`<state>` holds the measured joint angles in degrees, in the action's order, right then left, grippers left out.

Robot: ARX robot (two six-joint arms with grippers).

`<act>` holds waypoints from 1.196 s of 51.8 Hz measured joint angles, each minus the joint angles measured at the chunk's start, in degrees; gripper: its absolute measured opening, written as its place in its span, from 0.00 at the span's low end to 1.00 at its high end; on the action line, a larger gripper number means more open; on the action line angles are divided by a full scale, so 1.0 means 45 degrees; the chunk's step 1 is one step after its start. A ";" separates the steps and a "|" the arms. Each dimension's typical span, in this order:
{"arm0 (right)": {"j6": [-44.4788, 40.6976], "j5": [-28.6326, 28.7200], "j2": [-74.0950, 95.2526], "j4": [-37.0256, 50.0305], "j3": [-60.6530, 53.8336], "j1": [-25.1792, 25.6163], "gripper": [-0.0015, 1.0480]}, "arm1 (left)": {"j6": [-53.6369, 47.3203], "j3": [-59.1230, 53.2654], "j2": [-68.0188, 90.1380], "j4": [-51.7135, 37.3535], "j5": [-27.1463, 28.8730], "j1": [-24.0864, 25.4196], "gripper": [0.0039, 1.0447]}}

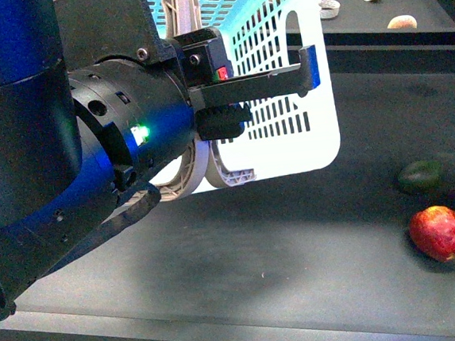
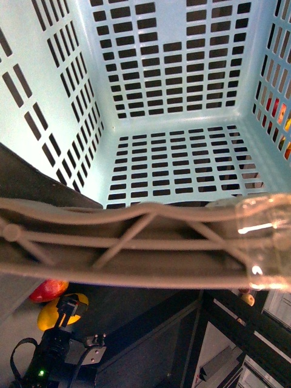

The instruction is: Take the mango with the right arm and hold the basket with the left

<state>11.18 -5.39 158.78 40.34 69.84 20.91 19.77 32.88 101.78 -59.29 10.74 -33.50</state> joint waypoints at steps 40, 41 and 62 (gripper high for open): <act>0.0112 0.0189 -0.0369 0.0432 -0.0991 0.0233 0.55 | 0.0000 0.0000 0.0000 0.0000 -0.0005 -0.0005 0.05; 0.0146 0.0262 -0.0427 0.0432 -0.1069 0.0248 0.55 | 0.0000 0.0000 0.0000 0.0000 -0.0005 -0.0005 0.05; 0.1156 0.2327 -0.4561 0.0685 -0.3929 0.0170 0.55 | 0.0000 0.0000 0.0000 0.0000 -0.0010 -0.0005 0.05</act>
<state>16.38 5.08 138.26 43.42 52.16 21.67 19.77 32.88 101.78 -59.29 10.70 -33.52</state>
